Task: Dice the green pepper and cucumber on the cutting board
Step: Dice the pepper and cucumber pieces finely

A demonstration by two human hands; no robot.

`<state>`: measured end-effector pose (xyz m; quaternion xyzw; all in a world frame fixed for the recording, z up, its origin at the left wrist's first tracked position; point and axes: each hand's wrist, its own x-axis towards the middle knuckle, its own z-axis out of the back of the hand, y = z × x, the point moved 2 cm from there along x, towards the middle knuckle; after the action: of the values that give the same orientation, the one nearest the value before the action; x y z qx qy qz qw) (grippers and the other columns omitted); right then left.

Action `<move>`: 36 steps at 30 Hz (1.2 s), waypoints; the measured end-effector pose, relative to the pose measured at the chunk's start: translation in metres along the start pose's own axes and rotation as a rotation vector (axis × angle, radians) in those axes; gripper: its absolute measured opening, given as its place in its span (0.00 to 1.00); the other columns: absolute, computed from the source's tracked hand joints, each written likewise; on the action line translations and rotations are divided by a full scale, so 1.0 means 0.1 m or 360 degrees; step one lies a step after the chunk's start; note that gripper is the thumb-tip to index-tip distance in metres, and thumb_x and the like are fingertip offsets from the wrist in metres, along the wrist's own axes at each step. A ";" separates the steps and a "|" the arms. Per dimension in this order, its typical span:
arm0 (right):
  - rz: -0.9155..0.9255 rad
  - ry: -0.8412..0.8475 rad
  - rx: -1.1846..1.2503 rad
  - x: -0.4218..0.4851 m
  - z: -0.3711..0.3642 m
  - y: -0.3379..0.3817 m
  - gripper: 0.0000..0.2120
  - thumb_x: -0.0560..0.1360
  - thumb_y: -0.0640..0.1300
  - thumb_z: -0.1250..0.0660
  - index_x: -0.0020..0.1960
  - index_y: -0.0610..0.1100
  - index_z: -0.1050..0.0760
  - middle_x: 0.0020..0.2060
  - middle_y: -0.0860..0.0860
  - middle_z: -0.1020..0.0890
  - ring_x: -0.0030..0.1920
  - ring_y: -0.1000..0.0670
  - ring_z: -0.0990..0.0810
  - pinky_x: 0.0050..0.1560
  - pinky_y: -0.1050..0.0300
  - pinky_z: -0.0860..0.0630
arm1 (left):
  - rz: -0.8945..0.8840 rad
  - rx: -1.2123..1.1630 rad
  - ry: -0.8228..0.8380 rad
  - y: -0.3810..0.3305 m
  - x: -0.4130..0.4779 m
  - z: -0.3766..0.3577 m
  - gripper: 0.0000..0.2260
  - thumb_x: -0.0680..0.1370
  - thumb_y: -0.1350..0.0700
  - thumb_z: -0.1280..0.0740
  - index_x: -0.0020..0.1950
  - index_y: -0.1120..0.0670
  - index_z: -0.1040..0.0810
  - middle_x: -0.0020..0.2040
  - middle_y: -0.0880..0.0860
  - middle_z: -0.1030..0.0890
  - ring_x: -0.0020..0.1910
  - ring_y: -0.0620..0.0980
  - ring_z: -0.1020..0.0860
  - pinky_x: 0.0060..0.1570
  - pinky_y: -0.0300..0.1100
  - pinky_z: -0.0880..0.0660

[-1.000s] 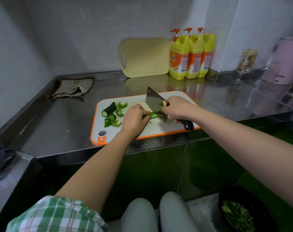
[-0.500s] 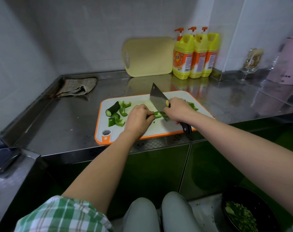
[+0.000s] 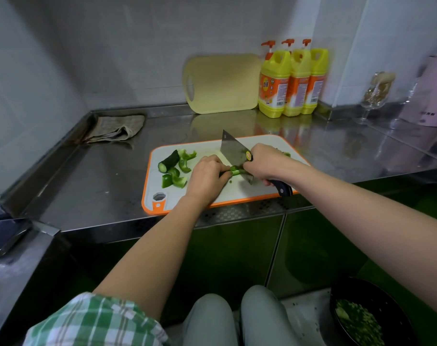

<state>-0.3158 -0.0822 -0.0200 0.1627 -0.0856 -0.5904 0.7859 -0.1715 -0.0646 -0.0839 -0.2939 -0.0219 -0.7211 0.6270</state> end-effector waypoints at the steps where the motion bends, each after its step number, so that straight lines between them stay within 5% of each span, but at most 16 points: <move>1: 0.0002 -0.0034 -0.0010 0.01 -0.02 0.00 0.09 0.77 0.40 0.41 0.39 0.39 0.31 0.21 0.45 0.25 0.20 0.47 0.27 0.26 0.61 0.30 | 0.0000 -0.0001 -0.0002 0.00 0.00 0.00 0.11 0.78 0.52 0.33 0.57 0.54 0.16 0.47 0.56 0.21 0.49 0.56 0.27 0.45 0.45 0.34; 8: 0.0051 -0.0228 0.0139 0.05 -0.04 -0.06 0.12 0.79 0.42 0.42 0.37 0.44 0.35 0.31 0.46 0.26 0.25 0.46 0.23 0.28 0.58 0.30 | -0.0010 0.0004 -0.0012 0.01 0.00 0.01 0.11 0.78 0.52 0.33 0.57 0.54 0.16 0.48 0.55 0.21 0.51 0.56 0.26 0.48 0.44 0.33; 17: 0.0038 0.0075 0.0009 -0.07 0.08 0.03 0.08 0.78 0.39 0.44 0.41 0.38 0.32 0.27 0.42 0.25 0.23 0.46 0.26 0.26 0.61 0.31 | -0.0007 0.0011 -0.0015 0.01 0.00 -0.01 0.11 0.78 0.52 0.32 0.58 0.54 0.17 0.48 0.55 0.21 0.50 0.56 0.27 0.46 0.44 0.33; 31: 0.0066 -0.0197 0.0233 0.05 -0.05 -0.07 0.10 0.78 0.40 0.44 0.39 0.40 0.33 0.30 0.43 0.25 0.26 0.43 0.22 0.26 0.58 0.30 | 0.0014 -0.0004 -0.0017 -0.01 -0.02 0.01 0.14 0.77 0.52 0.31 0.60 0.56 0.18 0.50 0.56 0.21 0.52 0.56 0.25 0.51 0.47 0.29; 36: 0.0058 0.0028 0.0172 -0.05 0.12 0.00 0.07 0.76 0.37 0.44 0.43 0.37 0.30 0.33 0.39 0.21 0.31 0.42 0.23 0.29 0.58 0.29 | 0.0068 -0.0033 -0.0051 0.00 -0.03 0.01 0.13 0.76 0.51 0.31 0.57 0.56 0.17 0.47 0.55 0.22 0.50 0.54 0.26 0.49 0.44 0.31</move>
<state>-0.3212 -0.0792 -0.0082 0.2084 -0.1133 -0.5690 0.7874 -0.1706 -0.0613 -0.0842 -0.3123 -0.0183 -0.7030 0.6387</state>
